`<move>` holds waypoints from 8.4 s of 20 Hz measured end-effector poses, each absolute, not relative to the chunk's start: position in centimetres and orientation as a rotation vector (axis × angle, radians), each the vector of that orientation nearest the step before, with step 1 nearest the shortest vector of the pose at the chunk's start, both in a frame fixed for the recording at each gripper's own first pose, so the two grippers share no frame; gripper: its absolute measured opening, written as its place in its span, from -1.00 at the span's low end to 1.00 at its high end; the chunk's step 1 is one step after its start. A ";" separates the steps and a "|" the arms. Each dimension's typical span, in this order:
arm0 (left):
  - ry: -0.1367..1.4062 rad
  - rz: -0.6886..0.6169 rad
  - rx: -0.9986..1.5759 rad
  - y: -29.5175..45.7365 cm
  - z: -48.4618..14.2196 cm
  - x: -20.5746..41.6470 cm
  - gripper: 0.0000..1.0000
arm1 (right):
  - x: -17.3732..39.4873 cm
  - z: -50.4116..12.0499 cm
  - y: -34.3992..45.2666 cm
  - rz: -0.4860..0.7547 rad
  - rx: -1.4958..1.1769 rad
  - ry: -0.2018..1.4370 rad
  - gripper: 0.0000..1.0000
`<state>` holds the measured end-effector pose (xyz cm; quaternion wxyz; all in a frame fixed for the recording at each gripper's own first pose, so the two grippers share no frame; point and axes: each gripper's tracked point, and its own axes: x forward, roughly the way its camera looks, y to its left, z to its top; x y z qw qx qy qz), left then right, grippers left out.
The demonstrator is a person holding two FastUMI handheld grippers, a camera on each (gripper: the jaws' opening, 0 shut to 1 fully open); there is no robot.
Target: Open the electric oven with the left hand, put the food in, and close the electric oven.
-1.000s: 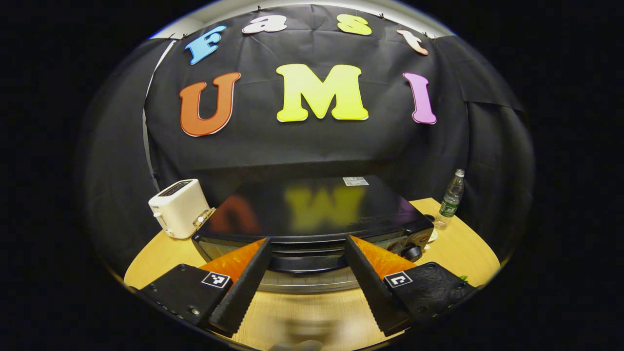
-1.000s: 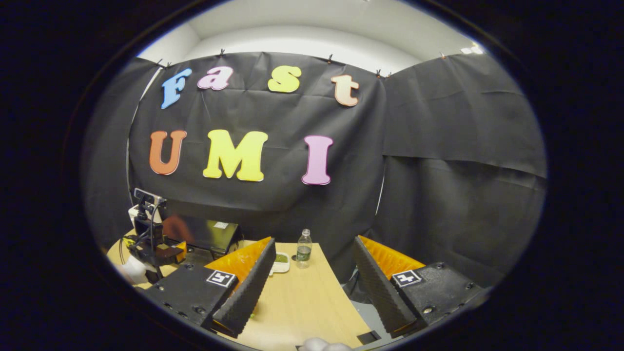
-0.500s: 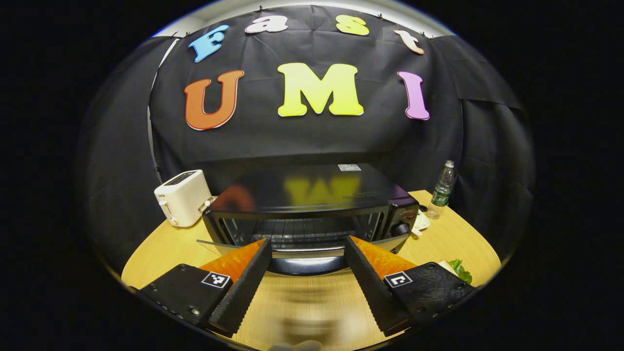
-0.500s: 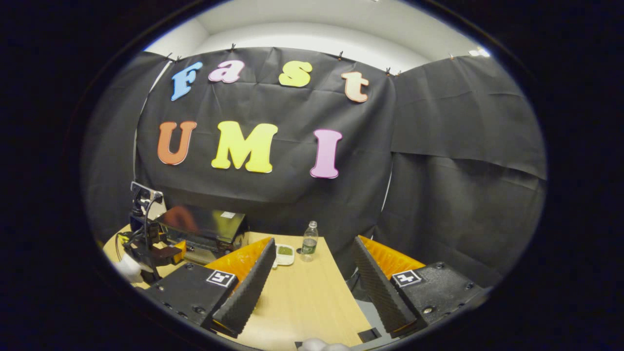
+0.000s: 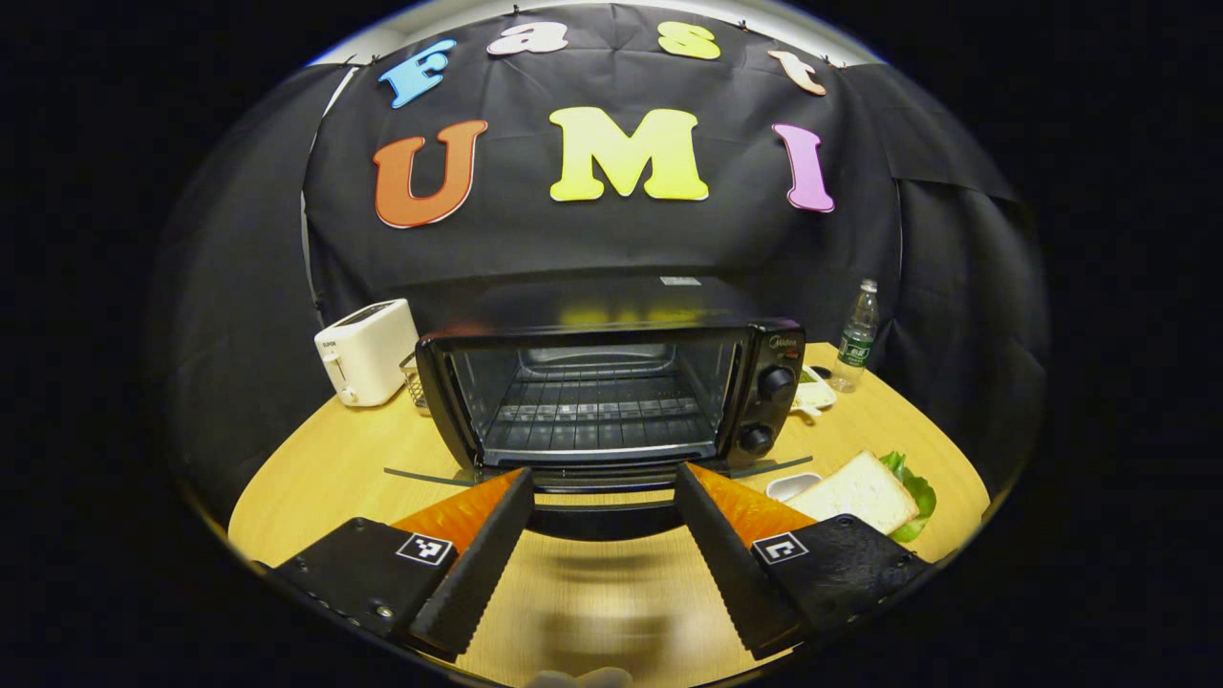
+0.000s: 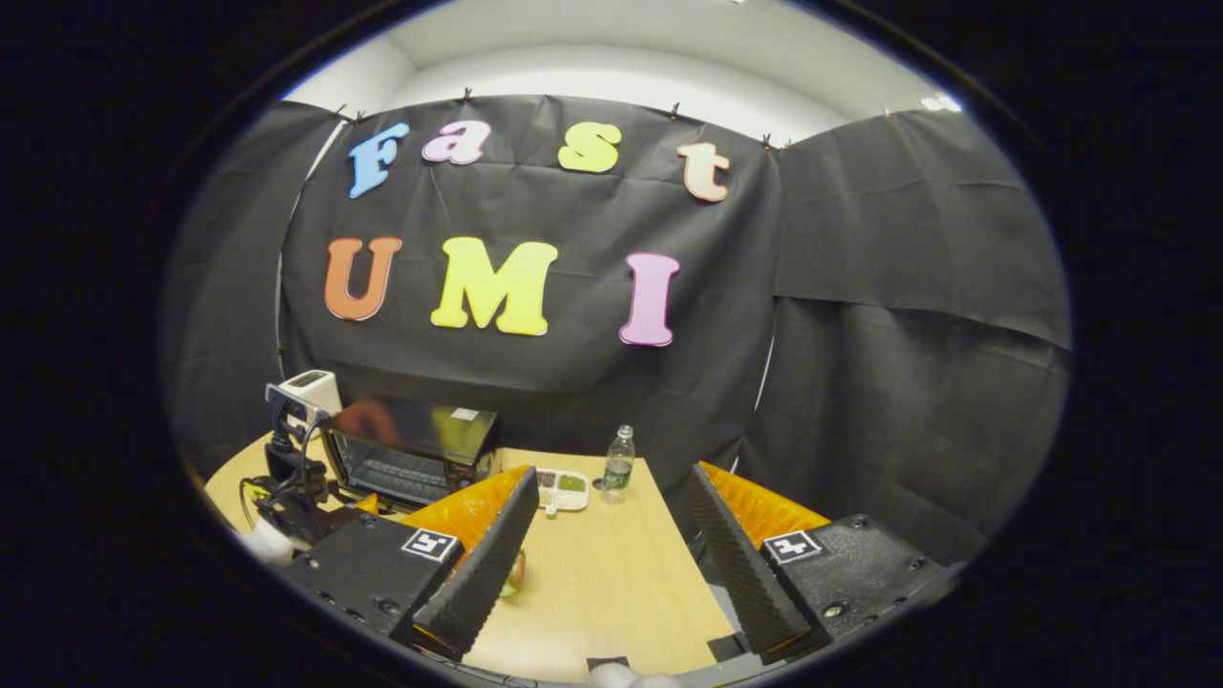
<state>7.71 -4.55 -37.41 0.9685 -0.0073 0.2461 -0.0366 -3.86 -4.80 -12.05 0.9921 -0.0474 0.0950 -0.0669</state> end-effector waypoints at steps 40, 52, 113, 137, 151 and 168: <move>0.353 0.059 -0.038 -2.3 -23.5 0.5 0.92 | 6.7 -37.6 1.0 0.321 0.226 0.757 0.89; 0.410 0.209 -0.014 -5.6 -21.3 1.9 0.92 | 11.7 -43.5 6.9 0.658 0.432 1.047 0.63; 0.441 -0.094 -0.039 3.5 -26.0 -3.3 0.92 | 26.9 -43.2 30.3 0.048 0.546 0.514 1.00; 0.409 -0.097 -0.049 3.0 -25.8 -3.0 0.92 | 25.6 -42.5 28.9 0.114 0.455 0.522 0.93; 0.415 -0.080 -0.016 1.7 -33.0 -1.0 0.92 | 17.2 -30.5 14.6 0.082 0.205 0.272 0.92; 0.666 -0.096 -0.021 -5.9 -47.6 0.8 0.93 | 6.9 -23.0 -1.3 -0.006 0.049 0.196 0.93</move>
